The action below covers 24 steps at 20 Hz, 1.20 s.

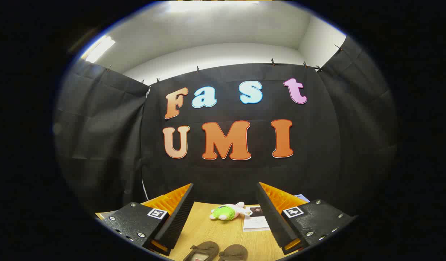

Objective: Open the storage box then place both shoes into the box .Put the left shoe in first, then the right shoe, with the right side of both shoes facing outward in a uniform manner.

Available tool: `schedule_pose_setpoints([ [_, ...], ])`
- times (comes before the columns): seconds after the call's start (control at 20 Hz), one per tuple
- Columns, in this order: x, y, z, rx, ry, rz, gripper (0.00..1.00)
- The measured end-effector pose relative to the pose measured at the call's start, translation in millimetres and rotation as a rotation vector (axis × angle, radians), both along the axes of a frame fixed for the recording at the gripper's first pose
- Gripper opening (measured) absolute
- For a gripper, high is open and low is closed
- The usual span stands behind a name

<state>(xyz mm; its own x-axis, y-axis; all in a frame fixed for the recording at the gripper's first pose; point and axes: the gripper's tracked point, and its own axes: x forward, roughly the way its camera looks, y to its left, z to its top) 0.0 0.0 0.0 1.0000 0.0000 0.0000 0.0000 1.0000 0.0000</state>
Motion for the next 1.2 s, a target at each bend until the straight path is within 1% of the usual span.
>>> schedule_pose_setpoints([
  [0.4, 2.6, 2.3, -5.7, 0.008, 0.021, 0.011, 1.00],
  [0.75, 4.4, 2.4, -5.0, 0.045, 0.033, 0.011, 1.00],
  [0.9, 2.5, 3.6, -4.3, 0.036, 0.029, 0.015, 1.00],
  [1.05, 3.0, 8.7, -7.6, 0.021, 0.031, 0.026, 1.00],
  [1.2, 3.4, 19.3, -16.6, 0.039, 0.065, 0.060, 1.00],
])
